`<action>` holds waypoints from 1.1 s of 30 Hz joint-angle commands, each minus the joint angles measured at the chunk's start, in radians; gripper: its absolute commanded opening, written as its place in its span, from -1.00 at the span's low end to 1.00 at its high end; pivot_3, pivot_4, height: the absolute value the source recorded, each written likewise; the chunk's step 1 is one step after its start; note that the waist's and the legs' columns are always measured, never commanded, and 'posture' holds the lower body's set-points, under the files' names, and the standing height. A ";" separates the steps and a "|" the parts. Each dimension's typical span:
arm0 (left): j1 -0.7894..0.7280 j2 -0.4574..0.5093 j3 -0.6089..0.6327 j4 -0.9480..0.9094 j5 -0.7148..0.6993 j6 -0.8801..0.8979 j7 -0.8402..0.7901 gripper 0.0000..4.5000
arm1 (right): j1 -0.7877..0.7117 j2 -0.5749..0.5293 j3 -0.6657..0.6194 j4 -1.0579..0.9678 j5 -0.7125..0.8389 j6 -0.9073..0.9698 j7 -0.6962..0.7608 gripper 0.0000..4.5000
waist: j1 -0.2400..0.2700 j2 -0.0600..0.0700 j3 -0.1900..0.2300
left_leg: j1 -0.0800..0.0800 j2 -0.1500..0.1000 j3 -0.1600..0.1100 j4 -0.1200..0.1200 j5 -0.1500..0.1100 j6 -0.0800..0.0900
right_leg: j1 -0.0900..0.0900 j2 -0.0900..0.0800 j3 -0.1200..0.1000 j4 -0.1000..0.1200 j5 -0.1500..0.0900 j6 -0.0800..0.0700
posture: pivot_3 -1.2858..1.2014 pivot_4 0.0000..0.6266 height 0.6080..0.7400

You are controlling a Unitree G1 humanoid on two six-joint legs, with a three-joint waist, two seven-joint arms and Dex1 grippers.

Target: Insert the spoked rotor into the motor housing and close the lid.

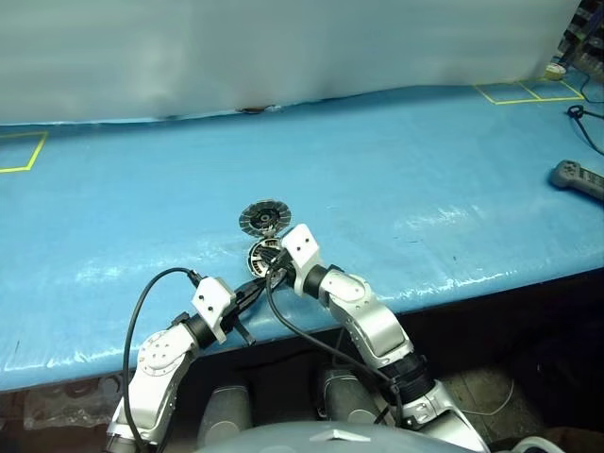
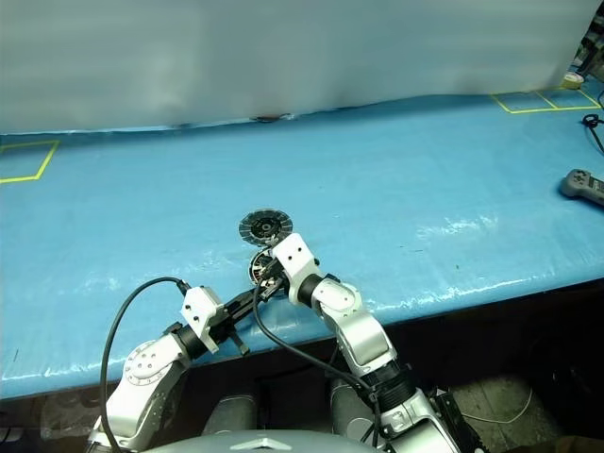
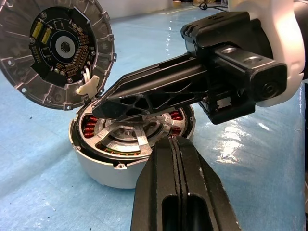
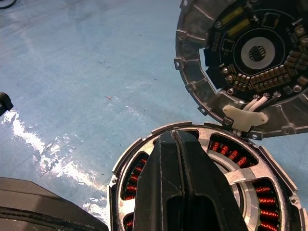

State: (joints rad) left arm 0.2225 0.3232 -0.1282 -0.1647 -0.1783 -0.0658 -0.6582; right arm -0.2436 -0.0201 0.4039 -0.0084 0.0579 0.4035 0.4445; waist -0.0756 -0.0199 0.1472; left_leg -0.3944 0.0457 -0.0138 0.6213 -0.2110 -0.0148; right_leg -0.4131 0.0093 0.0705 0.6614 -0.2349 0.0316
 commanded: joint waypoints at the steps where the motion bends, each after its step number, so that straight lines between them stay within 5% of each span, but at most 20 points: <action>1: -0.002 0.002 0.002 -0.009 -0.021 -0.005 -0.007 -0.99 | 0.006 0.011 0.048 0.095 -0.017 0.027 0.019 -1.00 | -0.003 0.000 0.000 | 0.000 0.000 0.000 0.000 0.000 0.000 | 0.000 0.001 0.000 0.000 0.000 0.000 | 0.03 -0.52 1.00; 33: 0.007 0.001 -0.011 -0.016 -0.015 0.019 -0.026 -0.99 | 0.047 -0.015 -0.018 0.014 -0.019 0.195 -0.049 -1.00 | 0.009 0.001 -0.003 | 0.001 0.000 -0.002 -0.001 -0.003 -0.004 | -0.003 -0.007 -0.002 -0.004 -0.002 0.000 | 0.03 -0.52 1.00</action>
State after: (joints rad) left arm 0.2315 0.3217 -0.1301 -0.1646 -0.1785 -0.0463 -0.6782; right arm -0.2395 -0.0064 0.3757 -0.0516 0.0463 0.5268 0.3929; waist -0.0662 -0.0187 0.1445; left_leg -0.3935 0.0461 -0.0157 0.6200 -0.2135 -0.0185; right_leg -0.4160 0.0021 0.0685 0.6574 -0.2365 0.0314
